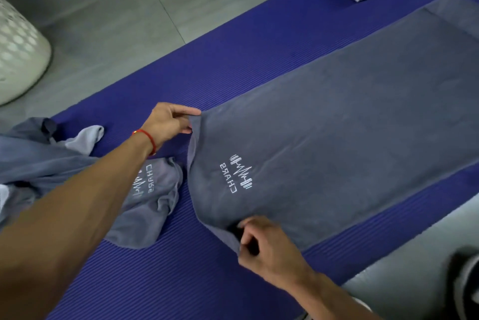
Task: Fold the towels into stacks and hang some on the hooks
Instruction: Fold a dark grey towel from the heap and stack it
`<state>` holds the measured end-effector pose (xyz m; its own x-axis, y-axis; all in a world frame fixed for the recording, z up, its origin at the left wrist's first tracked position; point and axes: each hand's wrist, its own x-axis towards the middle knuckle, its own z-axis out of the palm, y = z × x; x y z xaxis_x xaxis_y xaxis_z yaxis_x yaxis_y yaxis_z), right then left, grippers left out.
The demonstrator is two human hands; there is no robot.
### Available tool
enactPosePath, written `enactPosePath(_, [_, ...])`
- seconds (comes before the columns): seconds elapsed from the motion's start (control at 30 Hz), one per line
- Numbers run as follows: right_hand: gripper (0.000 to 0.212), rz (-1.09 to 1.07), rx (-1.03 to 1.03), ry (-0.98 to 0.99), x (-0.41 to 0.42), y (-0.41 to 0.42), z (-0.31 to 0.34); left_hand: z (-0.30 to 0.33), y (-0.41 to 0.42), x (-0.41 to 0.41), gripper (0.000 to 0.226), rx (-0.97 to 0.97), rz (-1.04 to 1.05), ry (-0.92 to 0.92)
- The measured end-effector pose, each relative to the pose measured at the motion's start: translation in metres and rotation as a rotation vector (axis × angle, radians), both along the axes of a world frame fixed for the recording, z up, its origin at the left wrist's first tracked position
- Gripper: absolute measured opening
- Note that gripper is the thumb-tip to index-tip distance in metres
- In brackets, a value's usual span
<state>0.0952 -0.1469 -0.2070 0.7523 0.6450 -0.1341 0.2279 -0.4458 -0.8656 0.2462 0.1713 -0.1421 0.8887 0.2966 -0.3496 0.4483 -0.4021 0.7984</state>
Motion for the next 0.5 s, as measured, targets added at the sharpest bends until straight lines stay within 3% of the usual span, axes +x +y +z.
enactPosePath(0.07, [0.011,-0.193,-0.021,0.134,0.023,-0.017,0.013,0.009,-0.006,0.010,0.039,0.196,-0.124,0.018])
enactPosePath(0.17, [0.019,-0.413,-0.032,0.144,0.065,-0.057,0.021,0.019,-0.027,0.028,0.031,0.408,-0.180,-0.070])
enactPosePath(0.4, [0.021,-0.912,0.015,0.139,0.164,-0.181,0.029,0.012,-0.114,0.094,0.018,0.509,-0.137,-0.269])
enactPosePath(0.5, [0.021,-1.035,-0.079,0.068,0.196,-0.234,0.033,0.011,-0.163,0.143,0.013,0.524,-0.123,-0.307])
